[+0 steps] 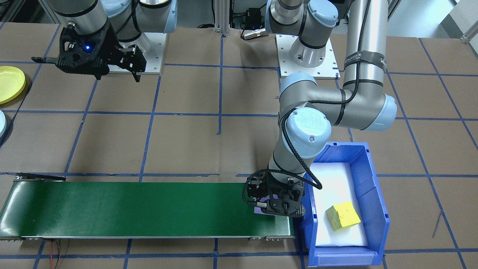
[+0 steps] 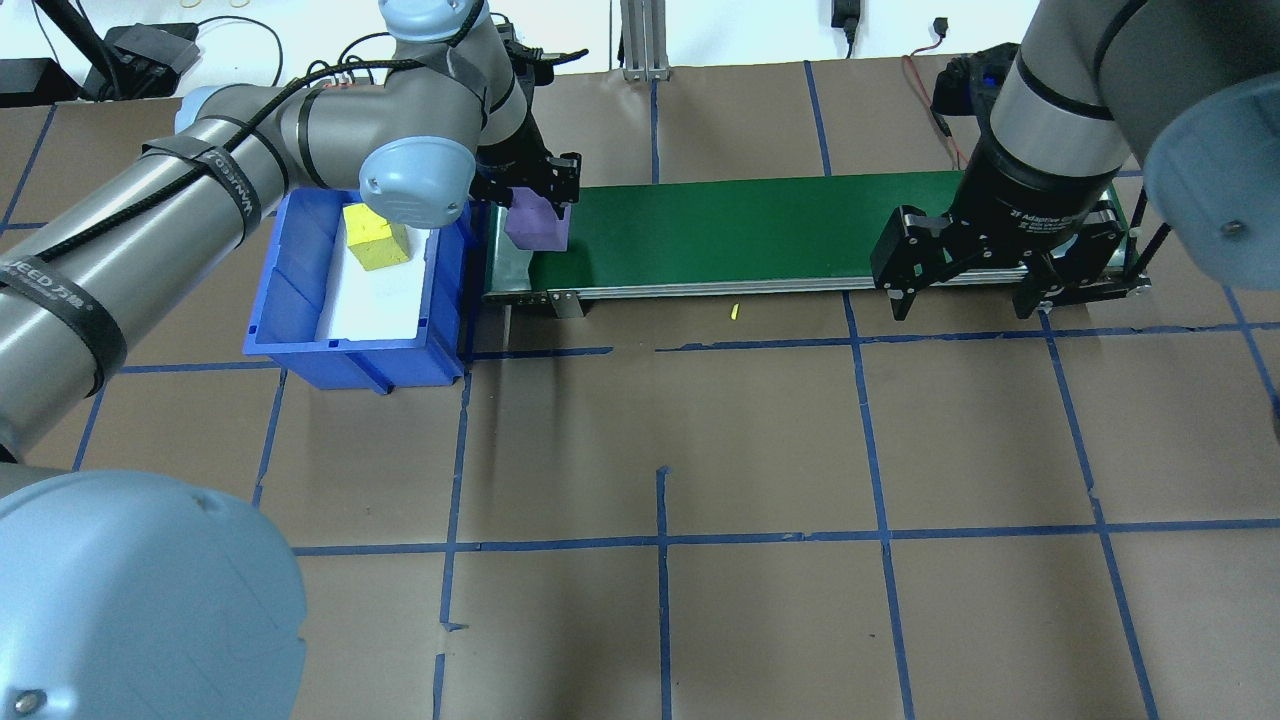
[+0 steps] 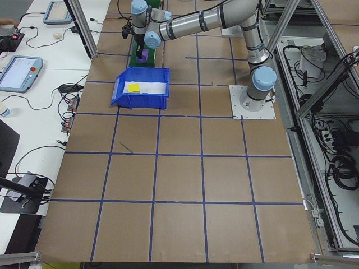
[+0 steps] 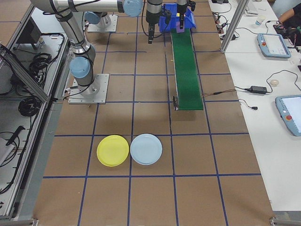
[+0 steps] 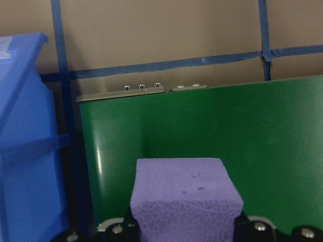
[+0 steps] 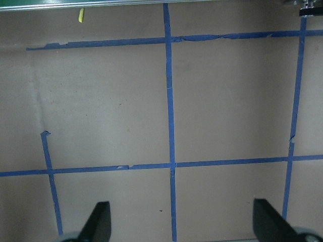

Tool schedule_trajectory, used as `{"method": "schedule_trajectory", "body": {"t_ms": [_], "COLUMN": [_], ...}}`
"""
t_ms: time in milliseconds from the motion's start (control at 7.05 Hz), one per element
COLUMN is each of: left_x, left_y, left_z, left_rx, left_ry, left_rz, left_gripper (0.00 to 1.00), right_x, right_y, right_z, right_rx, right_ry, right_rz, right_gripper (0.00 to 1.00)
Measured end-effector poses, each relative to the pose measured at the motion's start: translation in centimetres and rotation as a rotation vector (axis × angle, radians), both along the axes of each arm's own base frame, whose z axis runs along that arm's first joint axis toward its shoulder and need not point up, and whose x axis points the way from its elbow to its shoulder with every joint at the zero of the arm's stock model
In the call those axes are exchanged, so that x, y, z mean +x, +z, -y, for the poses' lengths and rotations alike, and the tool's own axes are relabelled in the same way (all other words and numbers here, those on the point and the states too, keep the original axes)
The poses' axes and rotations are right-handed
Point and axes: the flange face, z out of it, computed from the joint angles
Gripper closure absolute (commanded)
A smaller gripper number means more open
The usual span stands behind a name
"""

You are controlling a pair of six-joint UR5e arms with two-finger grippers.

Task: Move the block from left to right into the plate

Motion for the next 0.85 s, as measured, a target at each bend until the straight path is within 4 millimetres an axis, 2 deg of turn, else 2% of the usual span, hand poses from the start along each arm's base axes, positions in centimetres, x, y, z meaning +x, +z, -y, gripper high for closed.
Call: {"method": "schedule_trajectory", "body": {"t_ms": [284,426,710,852], "left_x": [0.0,0.0,0.9,2.9], "left_y": [-0.9,0.2,5.4,7.4], "left_z": [-0.4,-0.6,-1.6,-1.4], "left_rx": [0.005,-0.008,-0.045,-0.058], "left_ry": [0.006,0.007,0.015,0.04], "left_rz": [0.0,-0.001,0.014,0.041], "left_gripper": [0.0,0.0,0.0,0.0], "right_x": [0.0,-0.1,-0.8,-0.7], "right_y": [-0.1,-0.4,-2.0,-3.2], "right_z": [0.1,0.6,2.8,4.3], "right_rx": [0.001,-0.001,-0.014,-0.025], "right_ry": [0.001,0.004,0.008,0.003], "right_rz": [0.001,0.006,0.019,0.038], "right_gripper": [0.0,0.0,0.0,0.0]}}
